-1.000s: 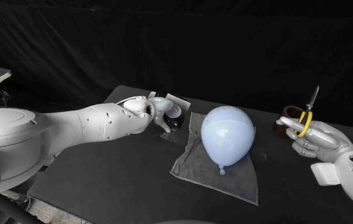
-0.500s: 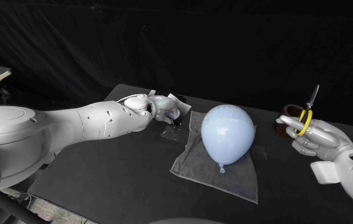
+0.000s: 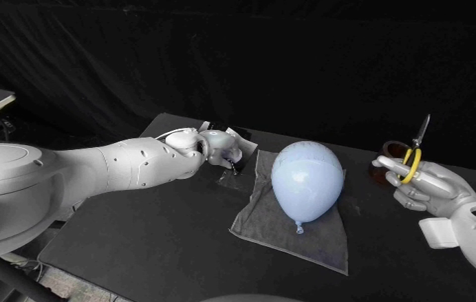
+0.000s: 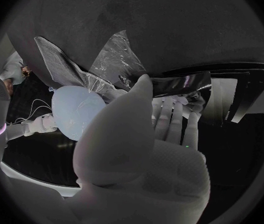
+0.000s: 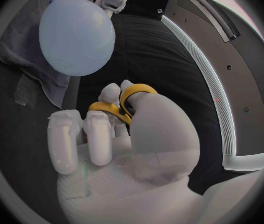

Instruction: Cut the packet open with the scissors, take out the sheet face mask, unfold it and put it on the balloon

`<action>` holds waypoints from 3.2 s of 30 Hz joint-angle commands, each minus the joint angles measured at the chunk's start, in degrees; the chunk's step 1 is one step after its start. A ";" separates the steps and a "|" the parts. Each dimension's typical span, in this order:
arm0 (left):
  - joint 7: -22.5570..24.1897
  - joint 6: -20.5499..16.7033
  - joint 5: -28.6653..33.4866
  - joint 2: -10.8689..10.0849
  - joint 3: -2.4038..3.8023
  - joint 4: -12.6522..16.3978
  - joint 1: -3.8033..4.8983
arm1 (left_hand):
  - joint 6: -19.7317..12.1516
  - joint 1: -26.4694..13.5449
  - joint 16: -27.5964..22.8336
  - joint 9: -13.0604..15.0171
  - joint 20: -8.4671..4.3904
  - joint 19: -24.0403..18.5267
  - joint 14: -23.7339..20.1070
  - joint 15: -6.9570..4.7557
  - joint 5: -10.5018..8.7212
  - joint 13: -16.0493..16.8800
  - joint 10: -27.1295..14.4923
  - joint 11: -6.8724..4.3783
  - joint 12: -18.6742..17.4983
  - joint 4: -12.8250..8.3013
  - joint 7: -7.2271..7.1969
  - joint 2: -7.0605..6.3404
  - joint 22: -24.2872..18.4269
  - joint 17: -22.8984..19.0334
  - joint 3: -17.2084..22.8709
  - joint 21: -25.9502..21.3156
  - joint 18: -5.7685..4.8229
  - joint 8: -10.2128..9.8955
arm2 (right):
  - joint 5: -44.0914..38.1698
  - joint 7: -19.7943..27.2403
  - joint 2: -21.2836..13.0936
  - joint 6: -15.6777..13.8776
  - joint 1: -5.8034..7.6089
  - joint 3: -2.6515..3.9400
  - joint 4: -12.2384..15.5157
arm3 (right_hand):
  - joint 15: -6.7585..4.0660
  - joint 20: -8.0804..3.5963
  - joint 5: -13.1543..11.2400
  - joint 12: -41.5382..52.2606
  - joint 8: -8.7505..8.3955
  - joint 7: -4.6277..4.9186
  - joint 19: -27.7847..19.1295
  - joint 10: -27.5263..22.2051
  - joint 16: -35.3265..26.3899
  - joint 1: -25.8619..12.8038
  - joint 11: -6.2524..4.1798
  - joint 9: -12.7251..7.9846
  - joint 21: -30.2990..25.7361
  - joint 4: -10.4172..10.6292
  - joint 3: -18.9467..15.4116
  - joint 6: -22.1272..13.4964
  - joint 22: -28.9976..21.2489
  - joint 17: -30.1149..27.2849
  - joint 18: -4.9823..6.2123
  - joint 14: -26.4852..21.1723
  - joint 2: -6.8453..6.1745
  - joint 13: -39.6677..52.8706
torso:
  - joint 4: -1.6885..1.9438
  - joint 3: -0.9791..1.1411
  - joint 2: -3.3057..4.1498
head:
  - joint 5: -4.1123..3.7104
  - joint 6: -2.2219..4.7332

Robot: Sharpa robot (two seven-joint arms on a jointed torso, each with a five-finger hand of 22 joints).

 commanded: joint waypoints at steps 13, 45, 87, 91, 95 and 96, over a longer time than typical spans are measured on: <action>4.91 -2.85 9.82 -4.08 1.42 6.62 0.35 | 6.35 -3.38 1.54 -0.76 1.43 7.53 10.79 2.12 -0.15 -0.12 7.05 1.86 -0.18 -0.26 0.86 7.12 0.59 1.45 9.45 2.11 0.79 1.22 | -0.36 0.21 0.22 1.30 0.03 0.05 -0.42 | 0.38 0.13 -0.10 54.00 -0.44 0.67 6.21 16.19 0.25 -0.30 0.38 -0.20 0.36 0.20 -0.37 -0.15 15.10 14.64 -0.36 5.87 0.54 20.31 | 0.00 0.03 -0.10 | -0.01 0.21; 18.19 -7.97 64.48 -4.50 5.27 10.63 7.34 | 7.55 -10.46 1.36 1.25 1.74 30.29 19.21 2.40 -0.16 -0.14 11.49 3.19 -0.34 -5.90 3.46 0.72 2.01 0.14 34.08 7.60 0.56 4.39 | -1.85 1.47 1.04 0.31 1.49 0.06 -3.13 | 0.43 0.29 -0.09 54.00 -1.33 0.77 6.21 16.19 0.22 0.77 0.46 -0.82 0.36 -0.76 -0.18 -0.34 15.10 14.58 -0.36 5.84 0.66 20.31 | -0.35 0.06 -0.35 | -3.51 3.76; 23.73 0.49 107.82 7.70 7.30 11.50 1.14 | 6.36 -13.08 1.99 2.06 -1.53 41.24 23.41 1.03 -0.14 -0.16 13.94 2.61 -0.37 -8.08 3.50 3.34 1.55 0.30 35.36 10.04 0.82 4.83 | -6.48 4.56 3.28 -7.67 7.98 0.34 1.31 | 1.53 1.14 -0.10 54.00 -5.48 2.48 6.21 16.19 0.47 2.36 1.85 -4.59 0.36 -3.16 0.53 -2.00 15.10 15.09 -0.36 6.07 0.51 20.31 | -0.72 0.18 -1.94 | -19.08 9.48; 23.48 0.45 107.95 7.99 7.36 11.86 1.03 | 6.37 -13.09 1.99 2.07 -1.54 41.30 23.44 1.03 -0.14 -0.15 13.95 2.60 -0.36 -8.11 3.50 3.38 1.54 0.30 35.38 10.02 0.82 4.85 | -6.39 4.40 3.42 -8.28 7.95 0.33 1.30 | 1.63 1.21 -0.10 54.00 -5.75 2.62 6.21 16.19 0.47 2.27 1.97 -4.87 0.36 -3.21 0.47 -2.17 15.10 15.09 -0.36 6.07 0.43 20.31 | -0.70 0.04 -1.98 | -20.56 9.15; 23.18 0.43 107.99 8.22 7.38 11.94 1.00 | 6.38 -13.11 1.98 2.12 -1.57 41.48 23.52 1.00 -0.14 -0.15 14.01 2.59 -0.35 -8.23 3.49 3.46 1.49 0.28 35.47 9.97 0.82 4.88 | -6.34 4.20 3.39 -8.80 7.84 0.32 0.88 | 1.74 1.28 -0.10 54.00 -6.04 2.78 6.21 16.19 0.47 2.16 2.11 -5.19 0.36 -3.26 0.39 -2.41 15.10 15.09 -0.36 6.07 0.32 20.31 | -0.63 -0.02 -1.95 | -21.34 8.91; 23.07 0.40 108.00 8.28 7.40 11.96 1.00 | 6.38 -13.11 1.98 2.12 -1.57 41.48 23.52 1.00 -0.14 -0.15 14.01 2.59 -0.35 -8.23 3.49 3.46 1.49 0.28 35.47 9.97 0.82 4.88 | -6.33 4.13 3.40 -8.94 7.78 0.32 0.71 | 1.76 1.29 -0.10 54.00 -6.07 2.80 6.21 16.19 0.47 2.15 2.13 -5.23 0.36 -3.26 0.37 -2.44 15.10 15.09 -0.36 6.07 0.30 20.31 | -0.64 -0.02 -1.96 | -21.51 8.85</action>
